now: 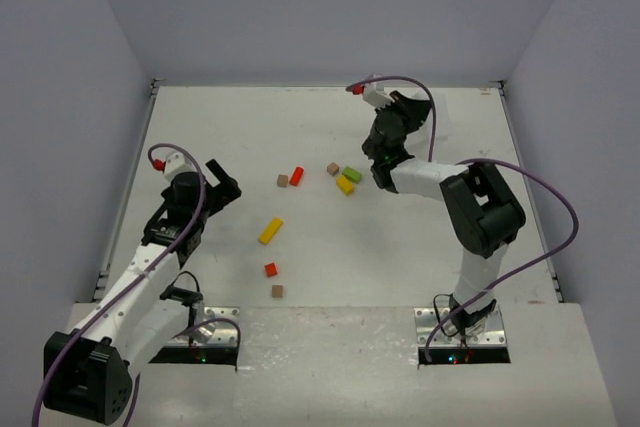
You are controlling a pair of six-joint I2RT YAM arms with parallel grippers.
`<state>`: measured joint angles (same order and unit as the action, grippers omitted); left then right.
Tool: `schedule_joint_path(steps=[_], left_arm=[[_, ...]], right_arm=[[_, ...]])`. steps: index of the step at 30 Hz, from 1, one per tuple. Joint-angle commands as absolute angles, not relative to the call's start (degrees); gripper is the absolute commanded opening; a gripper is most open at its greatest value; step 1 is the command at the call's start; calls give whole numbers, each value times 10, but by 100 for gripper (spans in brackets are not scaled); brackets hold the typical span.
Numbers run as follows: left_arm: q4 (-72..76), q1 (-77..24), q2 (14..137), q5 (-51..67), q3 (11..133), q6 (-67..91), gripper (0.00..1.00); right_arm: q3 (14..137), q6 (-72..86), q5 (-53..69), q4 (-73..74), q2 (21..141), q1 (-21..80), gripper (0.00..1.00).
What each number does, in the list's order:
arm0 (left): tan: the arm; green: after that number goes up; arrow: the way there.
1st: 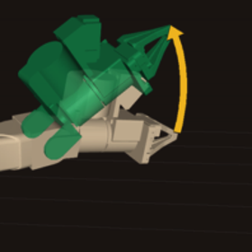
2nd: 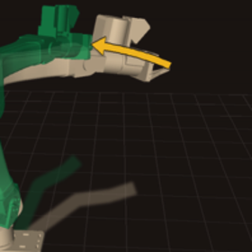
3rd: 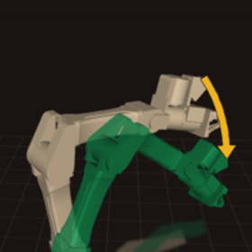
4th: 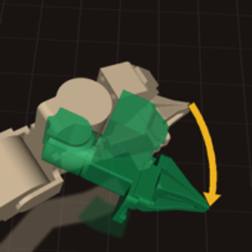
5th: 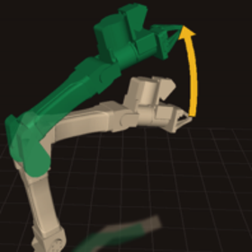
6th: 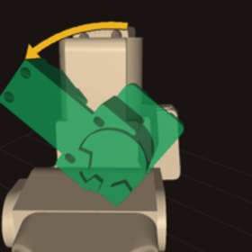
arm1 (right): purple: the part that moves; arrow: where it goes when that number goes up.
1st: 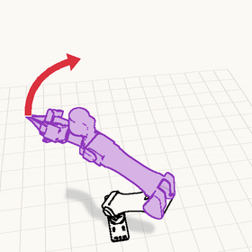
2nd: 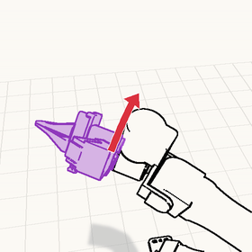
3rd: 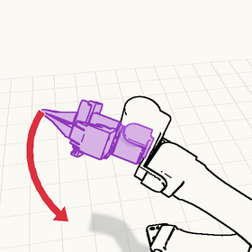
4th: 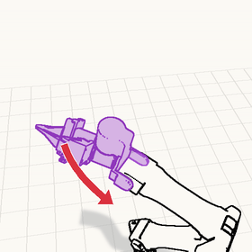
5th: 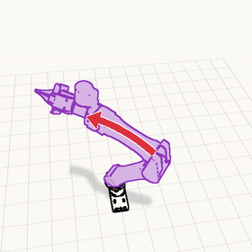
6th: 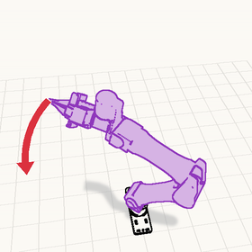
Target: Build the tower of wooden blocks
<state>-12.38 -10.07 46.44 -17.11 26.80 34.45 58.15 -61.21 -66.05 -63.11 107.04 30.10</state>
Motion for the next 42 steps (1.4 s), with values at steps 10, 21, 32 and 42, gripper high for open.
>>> schedule_joint_path(steps=[10,21,32,42], left_arm=[[-77,-95,543,-149,354,313,100],[-42,-95,533,-133,336,302,100],[-37,-95,537,-140,332,308,100],[-49,-95,543,-141,342,314,100]], right_arm=[[923,207,-106,231,1068,136,0],[982,276,-8,219,1166,52,0],[930,305,-61,203,1200,11,7],[892,285,-76,189,1137,8,99]])
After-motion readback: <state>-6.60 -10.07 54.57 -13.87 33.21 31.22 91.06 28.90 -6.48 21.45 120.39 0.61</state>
